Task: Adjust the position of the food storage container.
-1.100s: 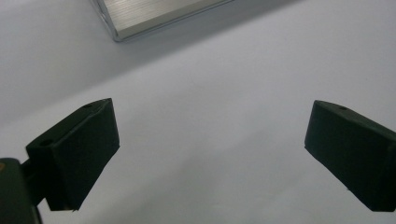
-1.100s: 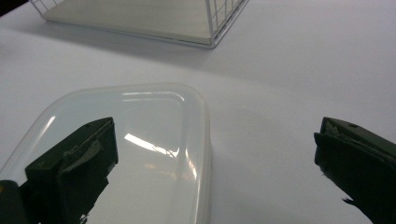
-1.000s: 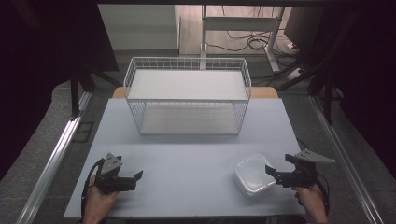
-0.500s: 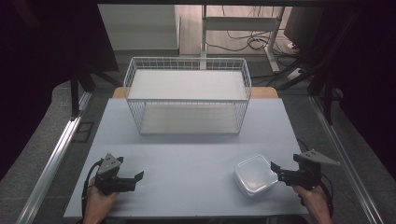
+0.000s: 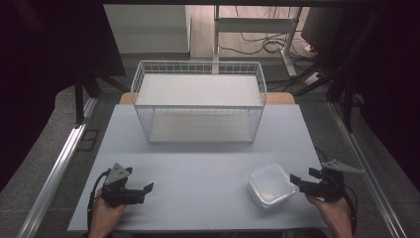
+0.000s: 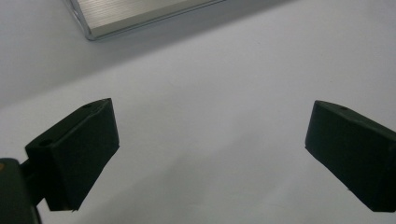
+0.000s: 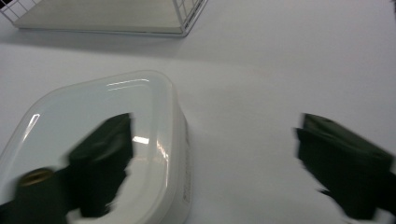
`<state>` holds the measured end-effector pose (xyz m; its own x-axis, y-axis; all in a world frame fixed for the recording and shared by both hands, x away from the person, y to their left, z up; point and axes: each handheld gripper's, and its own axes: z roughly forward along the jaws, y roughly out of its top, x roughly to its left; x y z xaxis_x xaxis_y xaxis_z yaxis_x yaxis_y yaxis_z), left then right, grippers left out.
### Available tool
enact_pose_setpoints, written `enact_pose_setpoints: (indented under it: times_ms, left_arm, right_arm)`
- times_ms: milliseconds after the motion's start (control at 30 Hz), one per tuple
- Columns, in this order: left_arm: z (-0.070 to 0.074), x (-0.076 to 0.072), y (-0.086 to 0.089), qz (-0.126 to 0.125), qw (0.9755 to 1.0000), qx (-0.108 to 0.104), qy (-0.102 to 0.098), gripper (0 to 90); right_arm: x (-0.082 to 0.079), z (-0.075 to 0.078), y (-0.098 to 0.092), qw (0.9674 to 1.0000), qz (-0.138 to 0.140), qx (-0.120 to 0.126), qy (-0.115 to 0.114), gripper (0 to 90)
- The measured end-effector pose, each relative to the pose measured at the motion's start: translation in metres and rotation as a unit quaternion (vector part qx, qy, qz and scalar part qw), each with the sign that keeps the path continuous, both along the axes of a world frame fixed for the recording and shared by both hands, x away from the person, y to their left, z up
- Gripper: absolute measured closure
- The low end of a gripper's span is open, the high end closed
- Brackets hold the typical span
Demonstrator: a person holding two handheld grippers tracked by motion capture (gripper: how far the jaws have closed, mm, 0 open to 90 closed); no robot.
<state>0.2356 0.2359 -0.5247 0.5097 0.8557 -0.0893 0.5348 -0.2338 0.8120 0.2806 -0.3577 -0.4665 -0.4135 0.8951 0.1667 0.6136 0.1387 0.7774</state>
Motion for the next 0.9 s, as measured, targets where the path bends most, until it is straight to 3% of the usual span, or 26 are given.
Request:
enact_pose_setpoints:
  times_ms: [33, 67, 133, 167, 200, 233, 300, 433, 467, 667, 700, 900]
  left_arm:
    - [0.000, 0.000, 0.000, 0.000, 1.0000, 0.000, 0.000, 2.9]
    - [0.000, 0.000, 0.000, 0.000, 1.0000, -0.001, 0.000, 2.9]
    - [0.000, 0.000, 0.000, 0.000, 1.0000, -0.002, 0.000, 3.0]
    - [0.000, 0.000, 0.000, 0.000, 1.0000, -0.002, 0.000, 3.1]
    - [0.000, 0.000, 0.000, 0.000, 1.0000, -0.002, 0.000, 3.2]
    - [0.000, 0.000, 0.000, -0.001, 1.0000, -0.003, 0.000, 3.3]
    - [0.000, 0.000, 0.000, -0.002, 1.0000, -0.002, 0.000, 3.3]
    - [0.000, 0.000, -0.001, -0.003, 1.0000, -0.002, 0.001, 3.6]
    - [0.000, 0.000, -0.001, -0.004, 1.0000, -0.002, 0.001, 3.6]
    - [0.000, 0.000, -0.001, -0.005, 1.0000, -0.005, 0.004, 3.8]
    - [0.000, 0.000, 0.000, -0.005, 1.0000, -0.006, 0.004, 3.8]
    - [0.000, 0.001, -0.001, -0.005, 0.9999, -0.009, 0.009, 4.2]
  right_arm:
    - [-0.002, 0.003, -0.002, 0.9999, -0.003, -0.009, -0.003, 41.4]
    - [-0.002, 0.003, -0.002, 0.9999, -0.003, -0.009, -0.003, 41.4]
    - [-0.004, 0.003, -0.002, 0.9995, 0.008, -0.030, -0.003, 58.0]
    - [-0.007, 0.001, -0.001, 0.9985, 0.018, -0.052, -0.003, 72.3]
    - [-0.007, 0.001, -0.001, 0.9985, 0.018, -0.052, -0.003, 72.3]
    - [-0.008, -0.002, 0.000, 0.9978, 0.025, -0.061, 0.001, 81.6]
    - [-0.008, -0.003, 0.001, 0.9976, 0.028, -0.063, 0.004, 84.9]
    - [-0.005, -0.014, 0.008, 0.9948, 0.040, -0.086, 0.038, 89.3]
    - [-0.005, -0.014, 0.008, 0.9948, 0.040, -0.086, 0.038, 89.3]
    - [-0.002, -0.021, 0.015, 0.9934, 0.052, -0.077, 0.068, 89.4]
    - [-0.003, -0.021, 0.016, 0.9929, 0.057, -0.066, 0.080, 89.4]
    - [-0.010, -0.023, 0.022, 0.9906, 0.081, -0.052, 0.097, 89.4]
